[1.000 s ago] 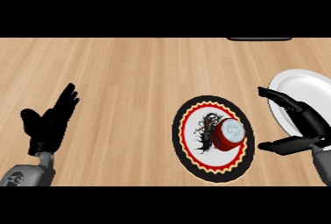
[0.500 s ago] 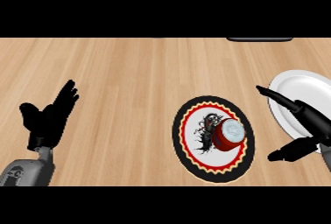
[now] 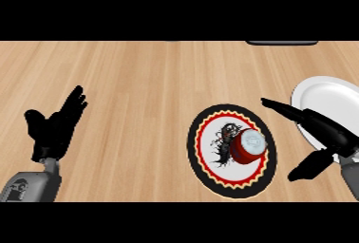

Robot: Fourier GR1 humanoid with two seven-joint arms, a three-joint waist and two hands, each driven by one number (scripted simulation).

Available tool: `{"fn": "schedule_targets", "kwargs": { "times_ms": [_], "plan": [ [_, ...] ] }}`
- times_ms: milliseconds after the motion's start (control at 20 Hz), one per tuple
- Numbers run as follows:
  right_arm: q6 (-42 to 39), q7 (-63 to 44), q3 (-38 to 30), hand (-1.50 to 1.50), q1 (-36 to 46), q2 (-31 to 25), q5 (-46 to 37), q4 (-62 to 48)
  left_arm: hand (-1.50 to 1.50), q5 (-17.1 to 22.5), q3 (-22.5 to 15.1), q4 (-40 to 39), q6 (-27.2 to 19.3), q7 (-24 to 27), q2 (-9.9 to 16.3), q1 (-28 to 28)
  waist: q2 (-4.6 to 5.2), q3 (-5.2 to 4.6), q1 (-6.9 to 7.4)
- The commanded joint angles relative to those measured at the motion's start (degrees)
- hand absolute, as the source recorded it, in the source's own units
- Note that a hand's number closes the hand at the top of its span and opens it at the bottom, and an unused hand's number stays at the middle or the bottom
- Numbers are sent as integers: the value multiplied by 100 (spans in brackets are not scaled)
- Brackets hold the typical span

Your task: Pick the can from the plate and place it in the plate

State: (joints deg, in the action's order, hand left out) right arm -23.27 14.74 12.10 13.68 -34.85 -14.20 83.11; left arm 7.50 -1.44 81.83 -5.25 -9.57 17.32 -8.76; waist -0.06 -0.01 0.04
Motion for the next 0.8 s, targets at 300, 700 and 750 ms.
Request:
{"fn": "schedule_targets", "kwargs": {
  "times_ms": [300,700,750],
  "plan": [
    [-278,-745,384,-150,185,362,-1177,-11,0,-109,239,-434,147,56,-144,-387,10,0,-11],
    [-853,-1142,356,-150,359,906,-1660,80,0,-313,203,74,274,55,-310,289,1,1,14],
    [-957,-1119,109,-150,928,980,-1655,-423,0,-264,264,-4,256,-263,-319,-237,7,2,20]
  ]
}}
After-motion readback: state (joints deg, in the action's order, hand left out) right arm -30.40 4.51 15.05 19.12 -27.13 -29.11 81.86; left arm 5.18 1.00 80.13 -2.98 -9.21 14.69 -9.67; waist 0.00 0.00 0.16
